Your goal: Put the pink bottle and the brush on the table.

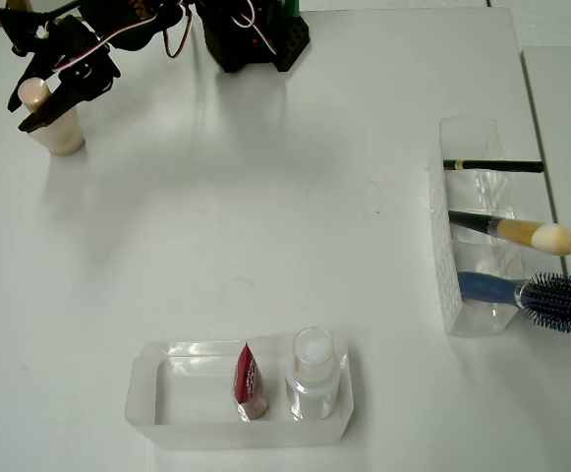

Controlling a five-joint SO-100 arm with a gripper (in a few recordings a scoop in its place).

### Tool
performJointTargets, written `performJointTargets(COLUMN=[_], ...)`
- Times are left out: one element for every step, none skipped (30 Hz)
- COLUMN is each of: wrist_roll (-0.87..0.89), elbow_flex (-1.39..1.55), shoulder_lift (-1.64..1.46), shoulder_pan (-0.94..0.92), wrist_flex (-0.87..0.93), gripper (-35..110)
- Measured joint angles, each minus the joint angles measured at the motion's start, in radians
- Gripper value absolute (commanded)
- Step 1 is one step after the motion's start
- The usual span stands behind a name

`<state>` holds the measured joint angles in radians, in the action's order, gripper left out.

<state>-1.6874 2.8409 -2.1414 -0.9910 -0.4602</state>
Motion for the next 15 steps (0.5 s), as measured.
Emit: performJointTargets(wrist_roll=[-0.002, -0.003, -0.014, -0.018, -0.018, -0.017, -0.017, -0.017, -0.017, -0.017, -0.017, -0.017, -0.017, -0.017, -0.017], elbow_flex=[0.000, 0.000, 0.000, 0.000, 0.000, 0.000, 0.003, 0.009, 0.009, 0.009, 0.009, 0.009, 0.009, 0.009, 0.009], shoulder_lift=[0.000, 0.000, 0.000, 0.000, 0.000, 0.000, 0.000, 0.000, 0.000, 0.000, 0.000, 0.000, 0.000, 0.000, 0.000], shoulder_pan=[0.000, 0.000, 0.000, 0.002, 0.002, 0.002, 0.000, 0.000, 0.000, 0.000, 0.000, 0.000, 0.000, 0.000, 0.000], wrist_flex=[0.000, 0.000, 0.000, 0.000, 0.000, 0.000, 0.000, 0.000, 0.000, 0.000, 0.000, 0.000, 0.000, 0.000, 0.000], gripper=[0, 0, 0, 1, 5, 5, 5, 5, 5, 6, 7, 9, 10, 12, 13])
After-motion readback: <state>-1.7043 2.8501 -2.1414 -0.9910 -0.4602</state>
